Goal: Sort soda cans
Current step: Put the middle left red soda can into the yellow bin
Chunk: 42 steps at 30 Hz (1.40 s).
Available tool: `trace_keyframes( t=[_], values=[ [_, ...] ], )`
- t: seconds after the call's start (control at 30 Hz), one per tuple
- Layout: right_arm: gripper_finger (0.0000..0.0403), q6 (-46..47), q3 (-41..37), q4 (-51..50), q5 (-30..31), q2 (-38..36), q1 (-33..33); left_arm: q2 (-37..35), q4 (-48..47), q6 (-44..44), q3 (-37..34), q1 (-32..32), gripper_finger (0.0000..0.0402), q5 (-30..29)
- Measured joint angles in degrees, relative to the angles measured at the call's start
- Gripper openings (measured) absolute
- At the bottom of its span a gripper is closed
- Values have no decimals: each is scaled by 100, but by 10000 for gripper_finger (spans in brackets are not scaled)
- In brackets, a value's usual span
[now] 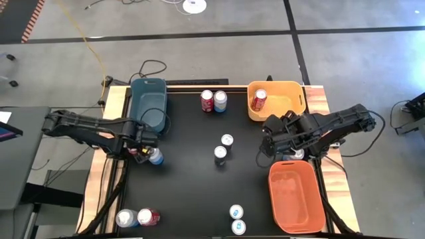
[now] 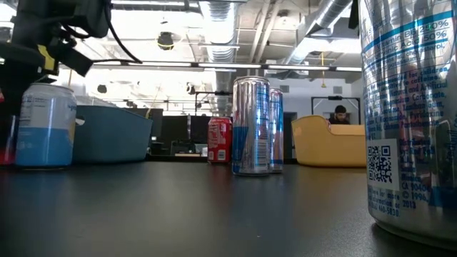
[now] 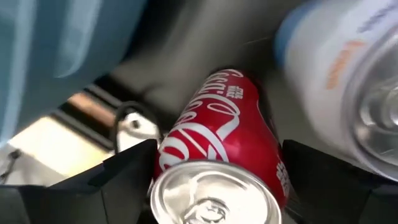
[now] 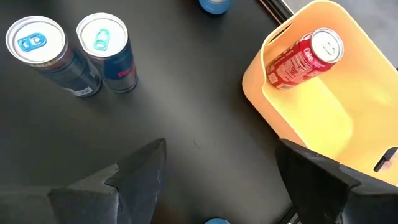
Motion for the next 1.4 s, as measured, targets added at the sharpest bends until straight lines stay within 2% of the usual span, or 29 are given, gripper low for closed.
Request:
trace_keyframes(
  t=[0.1,0.27,0.47,0.63,0.83,1.0,1.17,1.4],
  values=[
    [320,11,0,0,2,0,-2,-2,-29,-1,4,-1,333,184],
    [320,18,0,-9,1,0,-2,-2,-216,25,11,0,294,260],
    [320,27,0,-27,1,0,-2,-2,-151,91,122,-1,294,-3],
    [320,117,0,-162,-19,0,-4,-2,-363,165,773,-1,294,-139],
    [320,129,0,-157,-33,0,-4,187,-530,474,1968,98,295,-400],
    [320,129,0,-150,-39,0,-4,861,-479,1179,2927,412,296,-605],
    [320,124,0,-63,-39,2,-4,1988,-163,2088,3641,715,296,-625],
    [320,208,0,-171,-39,2,136,3508,223,3011,4376,698,297,-415]
  ],
)
